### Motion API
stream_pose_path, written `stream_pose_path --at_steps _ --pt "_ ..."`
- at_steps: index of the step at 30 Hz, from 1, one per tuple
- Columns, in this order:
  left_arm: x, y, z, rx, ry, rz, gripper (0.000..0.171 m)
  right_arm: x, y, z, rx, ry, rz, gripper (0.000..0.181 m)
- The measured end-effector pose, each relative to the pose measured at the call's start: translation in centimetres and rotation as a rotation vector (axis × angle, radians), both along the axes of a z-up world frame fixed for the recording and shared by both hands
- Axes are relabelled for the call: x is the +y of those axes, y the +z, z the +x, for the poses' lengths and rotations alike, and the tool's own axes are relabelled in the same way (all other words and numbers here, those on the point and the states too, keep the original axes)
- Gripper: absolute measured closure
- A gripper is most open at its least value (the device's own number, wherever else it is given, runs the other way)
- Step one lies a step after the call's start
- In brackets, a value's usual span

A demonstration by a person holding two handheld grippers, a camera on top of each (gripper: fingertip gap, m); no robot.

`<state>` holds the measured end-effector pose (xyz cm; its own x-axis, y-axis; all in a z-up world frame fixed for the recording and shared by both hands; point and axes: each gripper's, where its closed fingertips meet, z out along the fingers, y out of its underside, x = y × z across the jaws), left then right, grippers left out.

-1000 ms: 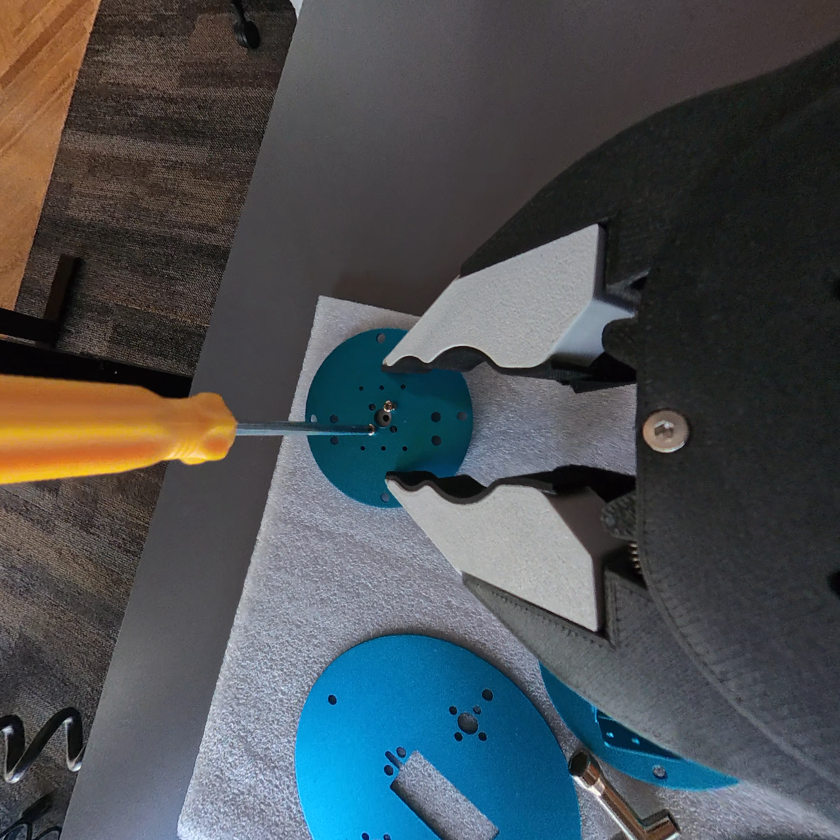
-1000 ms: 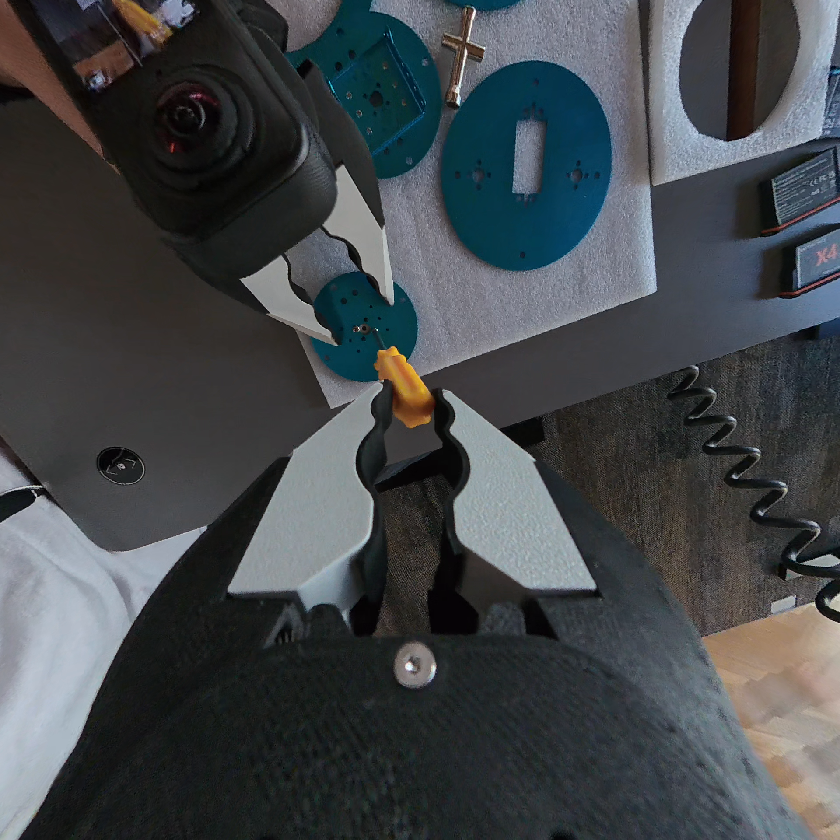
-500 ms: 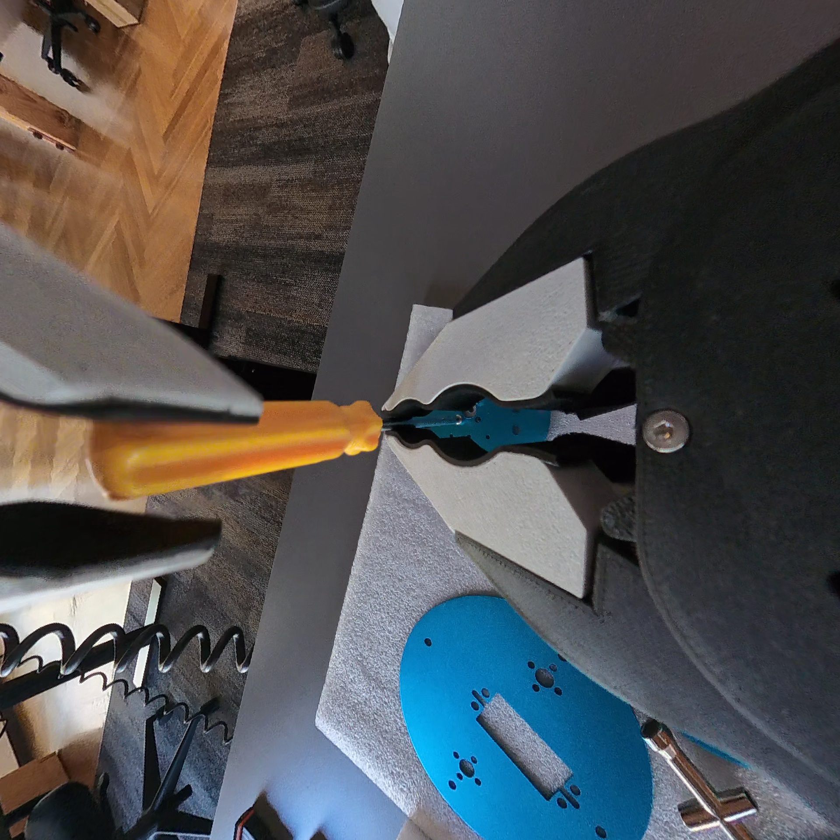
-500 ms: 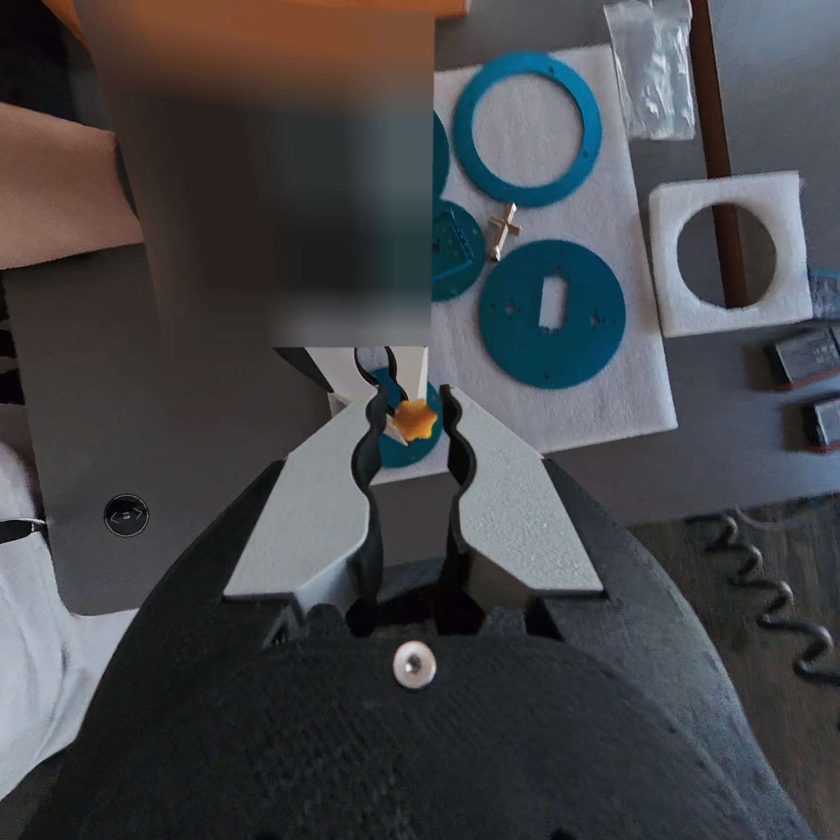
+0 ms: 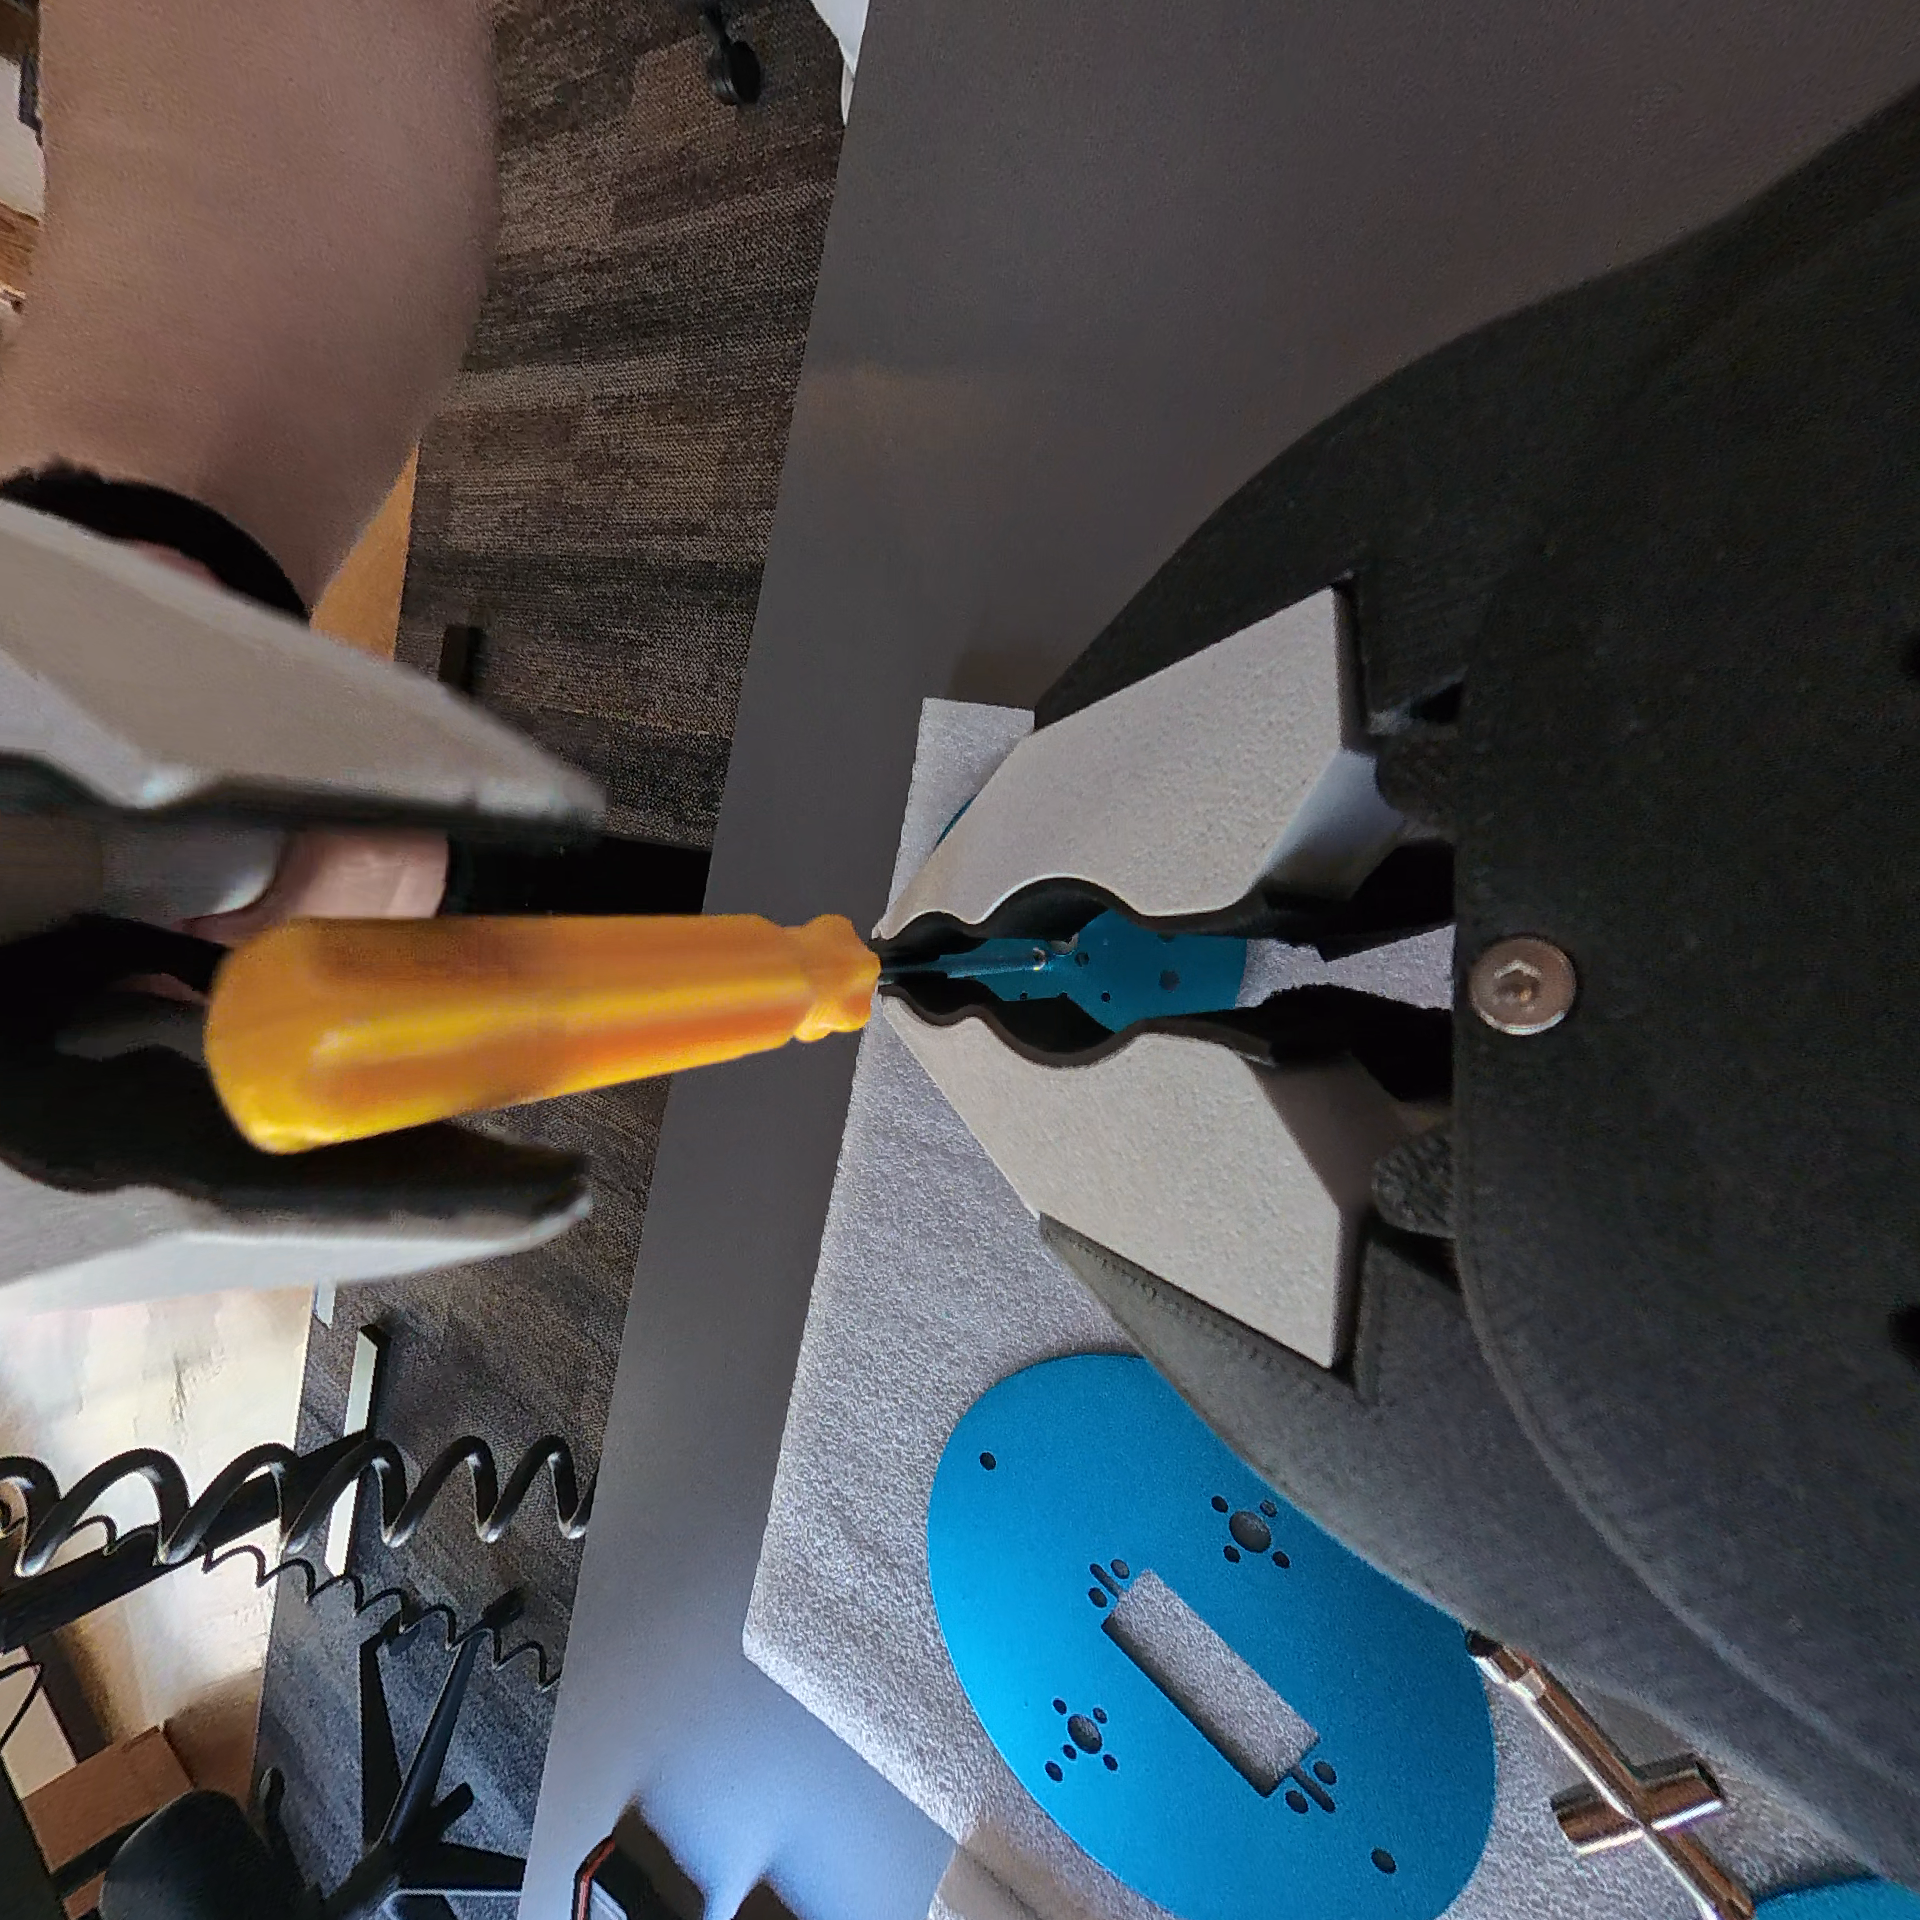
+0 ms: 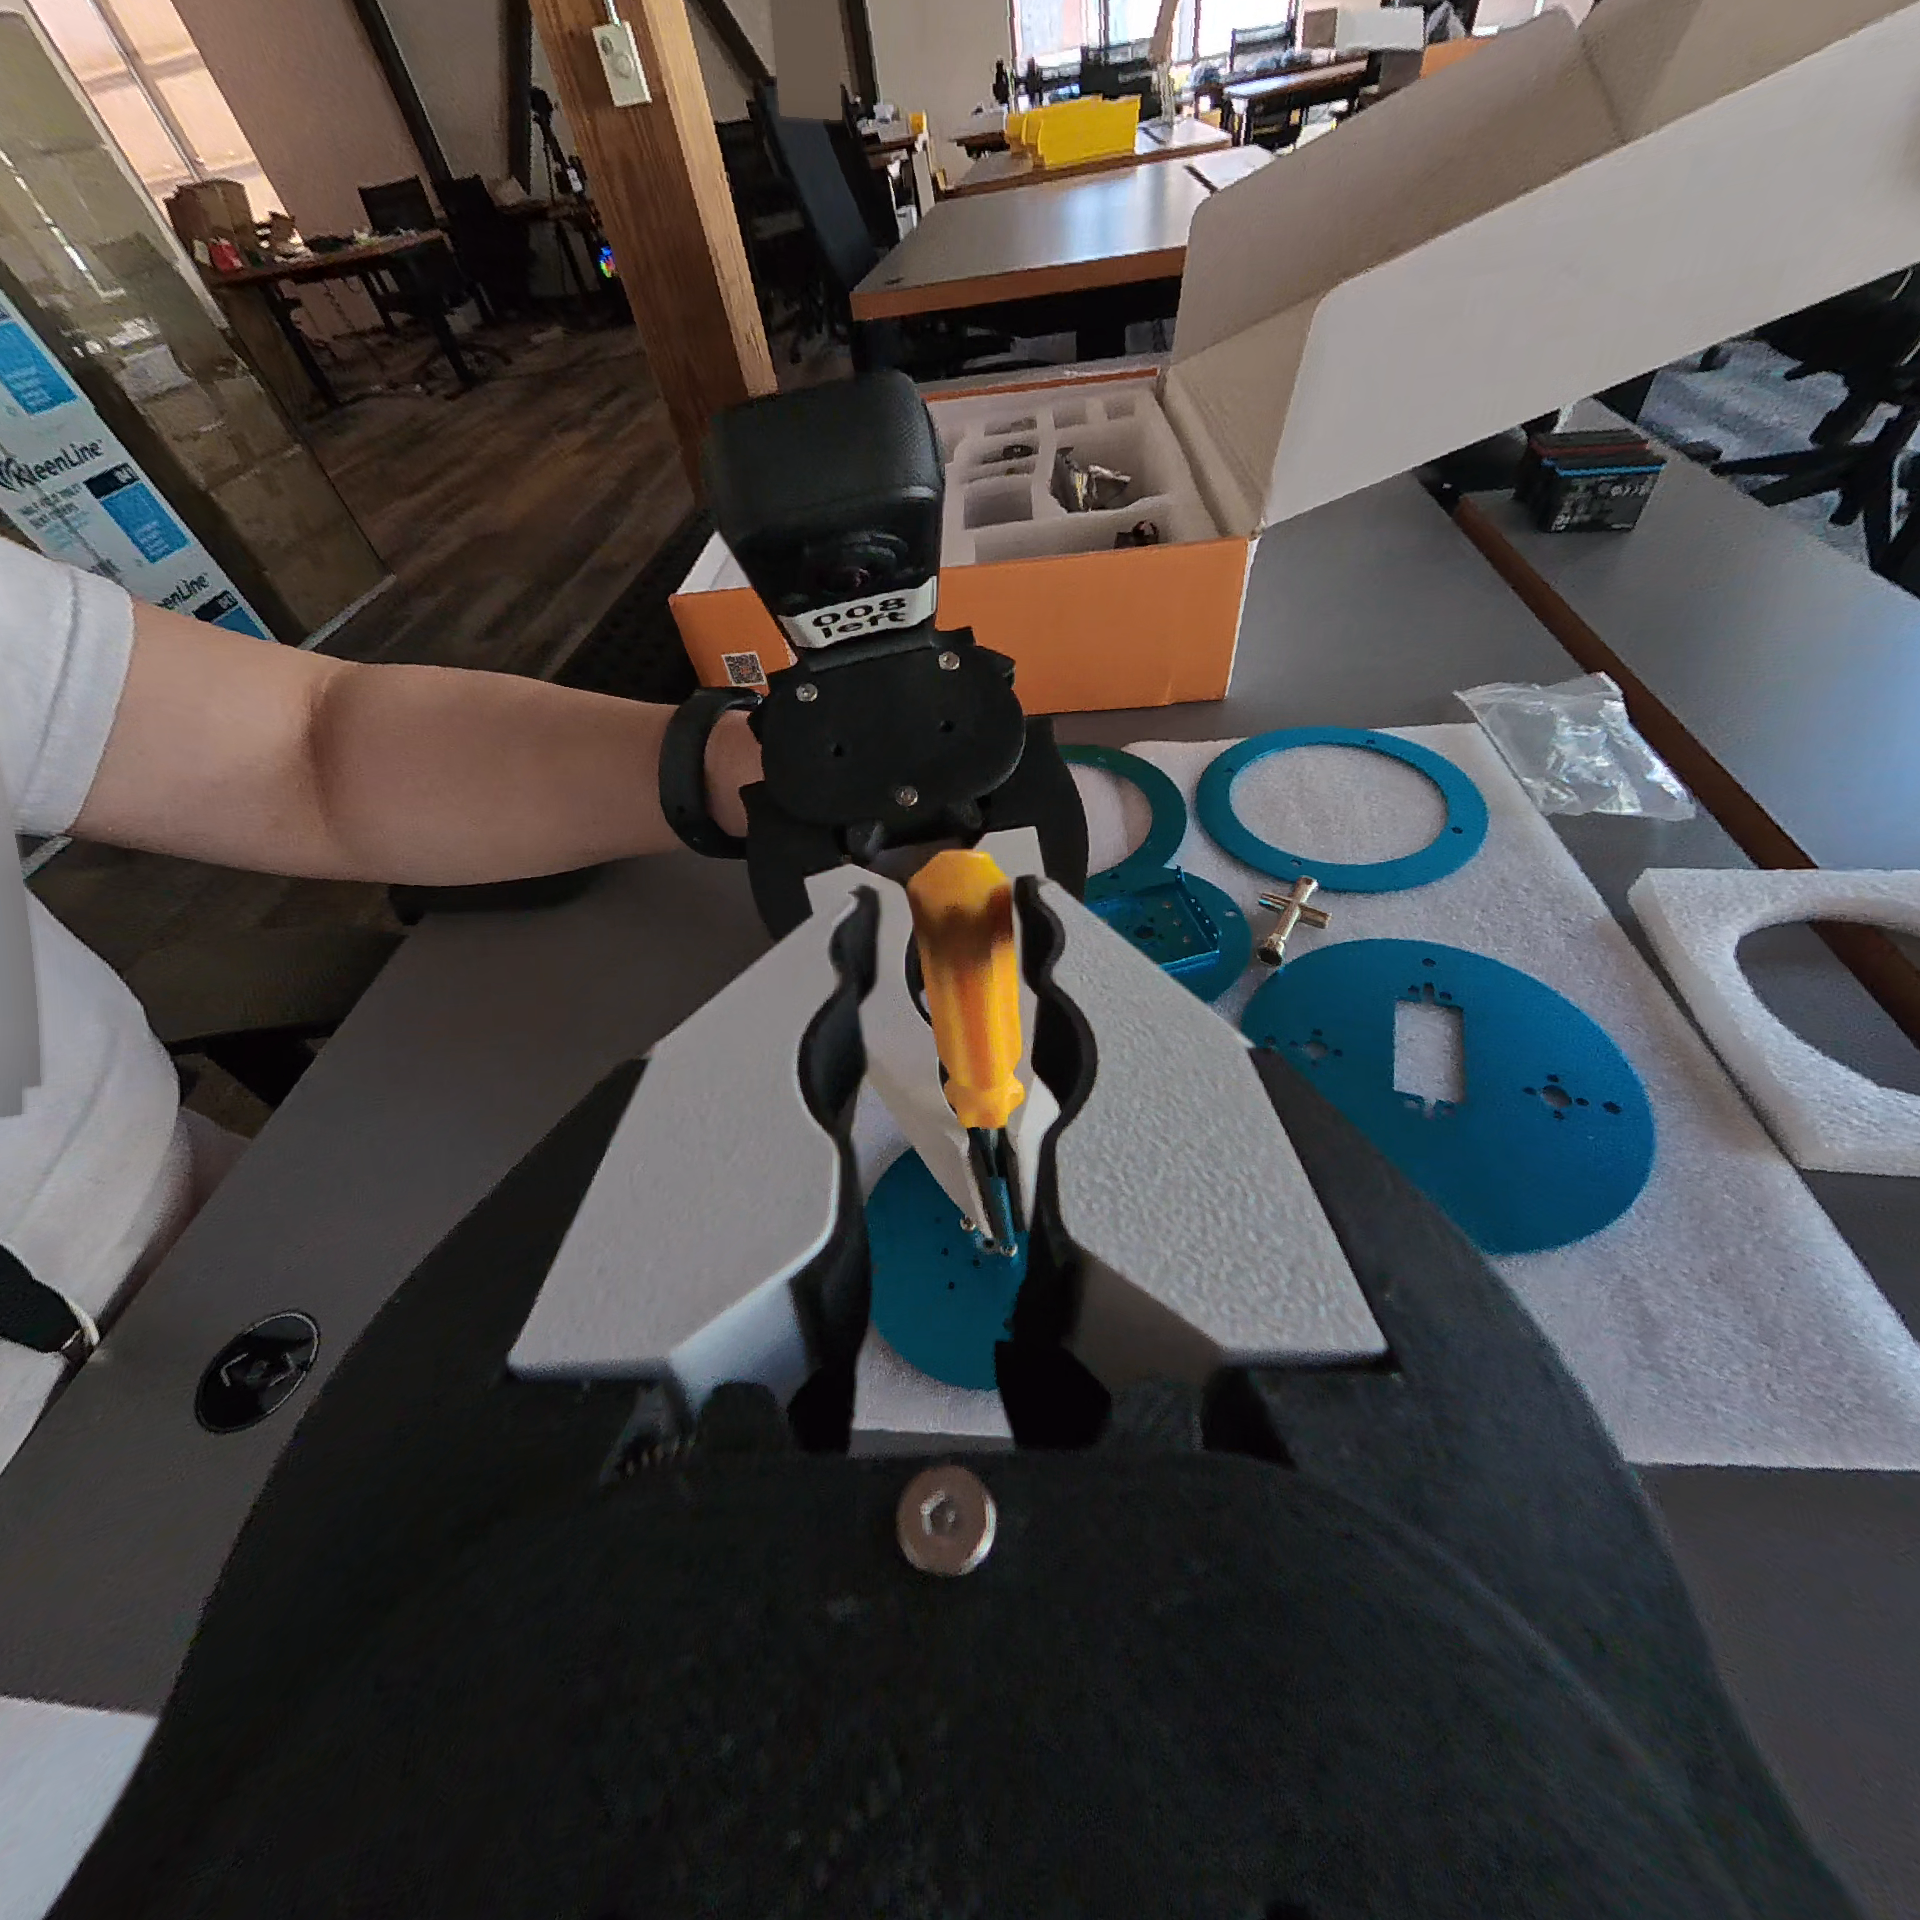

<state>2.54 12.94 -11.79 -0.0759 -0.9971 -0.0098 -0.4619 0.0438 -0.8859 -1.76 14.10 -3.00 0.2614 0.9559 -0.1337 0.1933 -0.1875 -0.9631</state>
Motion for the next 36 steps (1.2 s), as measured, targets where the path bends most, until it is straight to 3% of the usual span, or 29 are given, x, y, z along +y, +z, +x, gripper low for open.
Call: stream_pose_path --at_steps 1,3,13,15,18,22,36 --pt "-0.1 0.0 0.0 0.000 -0.004 0.000 0.169 -0.1 -0.2 -0.2 -0.010 0.005 -0.010 0.151" --pt "-0.1 0.0 0.1 0.002 -0.008 0.004 0.169 0.1 -0.5 -0.2 -0.034 -0.016 0.021 0.163" --pt "-0.3 -0.1 0.1 0.012 -0.006 0.013 0.169 0.4 -0.6 0.3 -0.042 -0.195 0.158 0.163" --pt "-0.3 -0.8 -0.4 0.069 -0.016 0.025 0.168 0.1 -0.6 0.1 -0.022 -0.178 0.147 0.163" --pt "0.9 -2.9 -1.9 0.178 0.021 0.045 0.151 -0.1 -0.6 0.1 -0.031 -0.146 0.126 0.163" --pt "1.3 -3.5 -2.0 0.181 0.038 -0.026 0.157 0.2 -0.7 0.6 -0.037 -0.145 0.109 0.163" --pt "0.8 -4.2 -2.1 0.239 0.038 0.089 0.165 0.7 -0.8 0.6 -0.088 -0.138 0.095 0.163"
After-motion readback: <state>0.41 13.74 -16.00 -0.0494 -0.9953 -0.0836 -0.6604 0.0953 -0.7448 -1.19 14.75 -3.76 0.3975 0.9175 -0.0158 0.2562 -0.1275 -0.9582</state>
